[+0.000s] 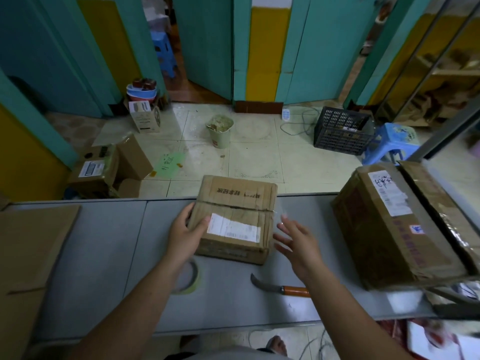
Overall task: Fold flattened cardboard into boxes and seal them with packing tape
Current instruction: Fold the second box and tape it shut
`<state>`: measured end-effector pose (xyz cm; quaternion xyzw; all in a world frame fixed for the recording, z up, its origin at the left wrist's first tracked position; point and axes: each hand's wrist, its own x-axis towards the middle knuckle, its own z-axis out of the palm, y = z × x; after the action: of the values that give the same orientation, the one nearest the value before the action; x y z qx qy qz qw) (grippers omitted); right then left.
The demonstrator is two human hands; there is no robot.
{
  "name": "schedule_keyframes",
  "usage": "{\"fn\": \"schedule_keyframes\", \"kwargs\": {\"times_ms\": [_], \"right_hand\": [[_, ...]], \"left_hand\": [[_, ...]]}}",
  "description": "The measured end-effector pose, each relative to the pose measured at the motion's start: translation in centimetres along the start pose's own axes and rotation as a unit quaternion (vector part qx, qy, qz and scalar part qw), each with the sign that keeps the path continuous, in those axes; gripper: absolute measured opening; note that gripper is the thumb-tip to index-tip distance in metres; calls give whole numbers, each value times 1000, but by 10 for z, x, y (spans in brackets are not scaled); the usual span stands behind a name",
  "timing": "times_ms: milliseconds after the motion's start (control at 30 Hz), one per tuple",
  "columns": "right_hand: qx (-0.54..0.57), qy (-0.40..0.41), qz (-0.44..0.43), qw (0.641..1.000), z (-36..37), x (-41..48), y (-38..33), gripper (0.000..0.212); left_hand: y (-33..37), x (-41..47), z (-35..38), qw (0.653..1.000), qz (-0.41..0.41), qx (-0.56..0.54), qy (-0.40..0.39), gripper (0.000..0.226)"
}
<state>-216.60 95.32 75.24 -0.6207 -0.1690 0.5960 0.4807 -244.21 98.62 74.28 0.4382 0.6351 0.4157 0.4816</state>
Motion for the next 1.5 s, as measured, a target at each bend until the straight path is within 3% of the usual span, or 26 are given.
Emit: {"fn": "schedule_keyframes", "kwargs": {"times_ms": [200,367,500,633,800,867,933,1000,1100,1233,1333,1500], "right_hand": [[53,-48,18,997,-5,7,-8,10],[105,-79,92,987,-5,8,14,7],[66,-52,90,992,-3,12,25,3],[27,-47,99,994,5,20,27,13],[-13,-41,145,988,4,19,29,57],[-50,-29,105,993,3,19,32,74],[-124,11,1,992,1,23,31,91],[-226,28,-129,965,-5,30,23,105],[-354,-18,-247,902,-14,45,-1,123],[-433,-101,-299,844,-13,54,-22,107],[-435,-92,-312,840,-10,51,-21,95],[-433,-40,-322,841,0,31,0,81]], "left_hand": [[10,36,-12,997,24,25,-67,50],[26,73,-26,987,10,66,-149,59],[22,87,-27,982,9,75,-173,59],[14,91,-26,984,3,49,-174,53],[12,91,-25,984,1,49,-172,63],[12,84,-22,987,12,70,-143,74],[8,72,-16,994,17,95,-42,88],[1,53,-7,996,4,67,57,101],[-11,14,15,993,-54,-9,106,108],[-27,-25,53,990,-58,-122,30,99],[-27,-27,60,991,-51,-118,26,99],[-20,-5,40,997,-20,-67,14,71]]}}
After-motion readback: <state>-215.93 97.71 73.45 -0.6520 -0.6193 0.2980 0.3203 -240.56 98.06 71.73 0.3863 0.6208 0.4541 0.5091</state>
